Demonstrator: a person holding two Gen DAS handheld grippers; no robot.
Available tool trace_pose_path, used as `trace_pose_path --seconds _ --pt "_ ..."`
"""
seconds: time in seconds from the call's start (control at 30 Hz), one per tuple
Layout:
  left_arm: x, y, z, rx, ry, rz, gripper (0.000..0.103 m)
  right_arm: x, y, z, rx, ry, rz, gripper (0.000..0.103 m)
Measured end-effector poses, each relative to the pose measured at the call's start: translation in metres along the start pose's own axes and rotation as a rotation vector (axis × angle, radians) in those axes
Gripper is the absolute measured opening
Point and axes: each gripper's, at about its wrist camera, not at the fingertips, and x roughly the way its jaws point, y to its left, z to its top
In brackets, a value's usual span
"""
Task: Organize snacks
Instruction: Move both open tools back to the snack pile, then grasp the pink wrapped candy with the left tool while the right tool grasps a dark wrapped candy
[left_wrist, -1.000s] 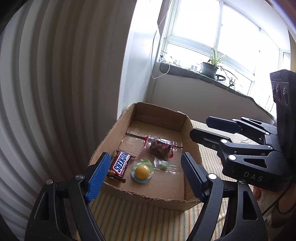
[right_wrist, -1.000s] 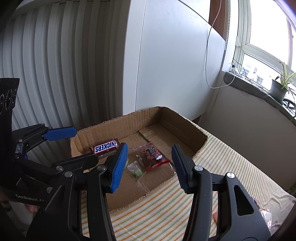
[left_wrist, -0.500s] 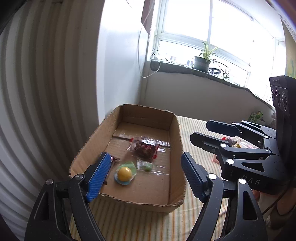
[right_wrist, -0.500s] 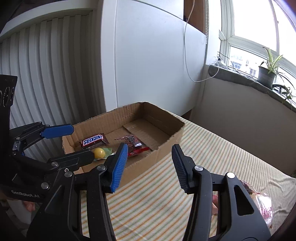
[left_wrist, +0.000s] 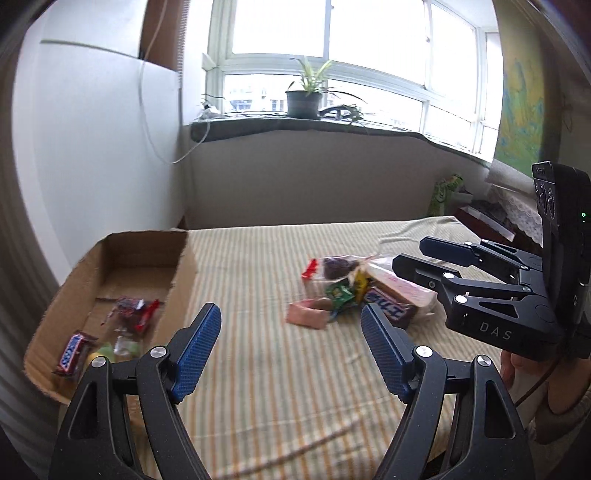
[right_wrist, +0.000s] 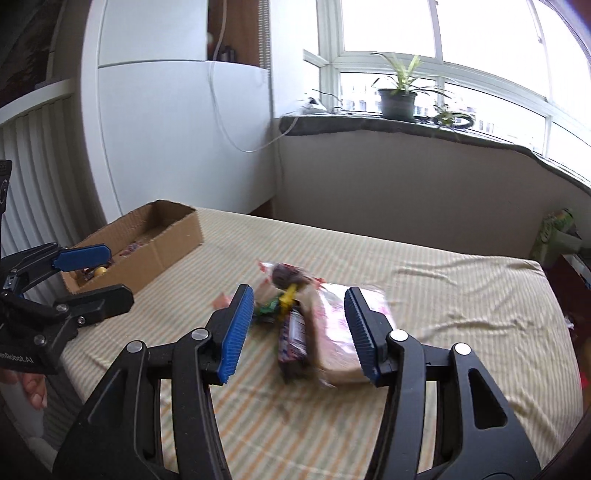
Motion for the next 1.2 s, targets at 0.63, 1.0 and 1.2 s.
trace_pose_path --seconds 0.63,1.0,1.2 --pt "0.006 -0.025 0.009 0.011 0.014 -0.03 0.078 -0.004 -0.007 -0.011 -0.011 0.016 0.01 0.06" --pt "0.056 -0.002 -0.04 -0.087 0.173 -0.058 0.078 0.041 0.024 -0.075 -0.053 0.251 0.1 0.06" --pt "0.071 0.001 -0.059 -0.132 0.237 -0.067 0.078 0.049 0.021 -0.076 -0.046 0.261 0.105 0.061"
